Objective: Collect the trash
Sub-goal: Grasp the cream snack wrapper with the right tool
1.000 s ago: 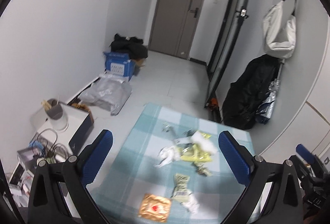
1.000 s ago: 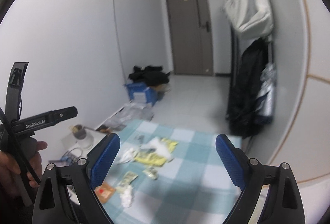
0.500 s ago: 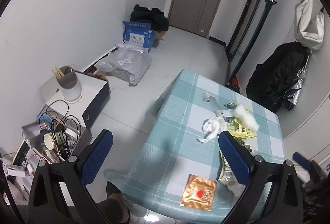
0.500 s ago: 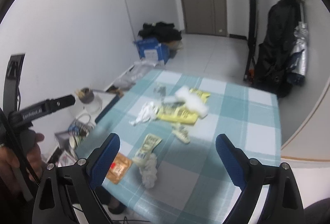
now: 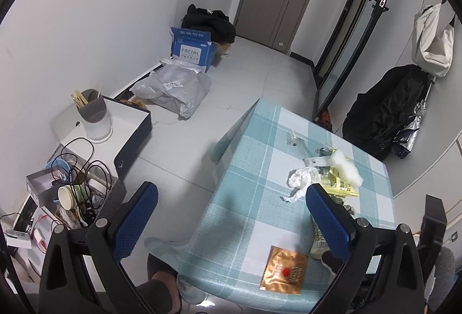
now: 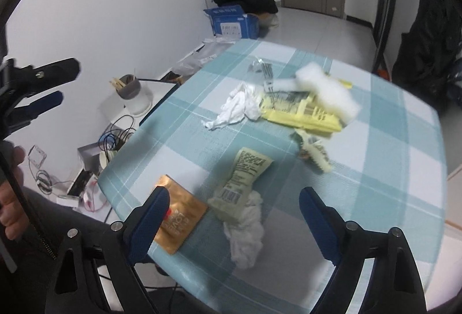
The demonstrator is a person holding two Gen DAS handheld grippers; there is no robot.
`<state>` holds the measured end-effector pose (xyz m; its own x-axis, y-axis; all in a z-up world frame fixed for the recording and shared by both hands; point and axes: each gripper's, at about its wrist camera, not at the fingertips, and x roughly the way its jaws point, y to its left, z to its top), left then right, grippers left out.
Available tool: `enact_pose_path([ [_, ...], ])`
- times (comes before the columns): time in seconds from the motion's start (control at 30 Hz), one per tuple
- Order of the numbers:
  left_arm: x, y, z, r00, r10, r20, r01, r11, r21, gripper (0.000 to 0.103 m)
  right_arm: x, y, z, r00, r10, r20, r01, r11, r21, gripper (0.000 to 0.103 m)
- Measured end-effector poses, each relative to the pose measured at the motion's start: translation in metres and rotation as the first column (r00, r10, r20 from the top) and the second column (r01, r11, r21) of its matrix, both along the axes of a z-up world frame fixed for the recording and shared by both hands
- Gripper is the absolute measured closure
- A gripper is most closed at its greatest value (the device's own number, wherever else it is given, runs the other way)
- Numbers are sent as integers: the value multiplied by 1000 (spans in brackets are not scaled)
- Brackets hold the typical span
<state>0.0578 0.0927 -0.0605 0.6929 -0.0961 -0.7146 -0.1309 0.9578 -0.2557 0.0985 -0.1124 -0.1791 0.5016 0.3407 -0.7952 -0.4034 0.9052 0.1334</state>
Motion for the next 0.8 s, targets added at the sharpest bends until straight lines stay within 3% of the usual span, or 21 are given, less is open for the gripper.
enact_pose_path([
  [0.13, 4, 7, -6, 1000, 9, -28, -9, 1000, -11, 2, 11, 4, -10, 998, -42, -40, 43, 999, 15, 20],
  [0.23, 4, 12, -8, 999, 16, -40, -17, 1000, -24, 2, 17, 9, -13, 997, -69, -22, 69, 997, -18, 23],
  [0.33, 4, 15, -8, 999, 22, -37, -22, 1000, -21, 2, 22, 20, -19, 998, -55, -32, 53, 997, -60, 33],
  [0.43, 5, 18, -10, 999, 29, -45, -29, 999, -14, 2, 27, 27, -27, 997, -53, -60, 47, 994, -95, 50],
  [0.53, 6, 21, -12, 998, 37, -54, -38, 999, -24, 2, 29, 30, -28, 996, -68, -49, 62, 991, -115, 59],
  [0.63, 6, 22, -12, 998, 42, -53, -43, 999, -20, 2, 30, 28, -26, 996, -82, -40, 77, 989, -123, 76],
  [0.8, 6, 18, -13, 998, 28, -54, -27, 1000, 4, 2, 32, 24, -25, 995, -88, -43, 83, 991, -106, 83],
])
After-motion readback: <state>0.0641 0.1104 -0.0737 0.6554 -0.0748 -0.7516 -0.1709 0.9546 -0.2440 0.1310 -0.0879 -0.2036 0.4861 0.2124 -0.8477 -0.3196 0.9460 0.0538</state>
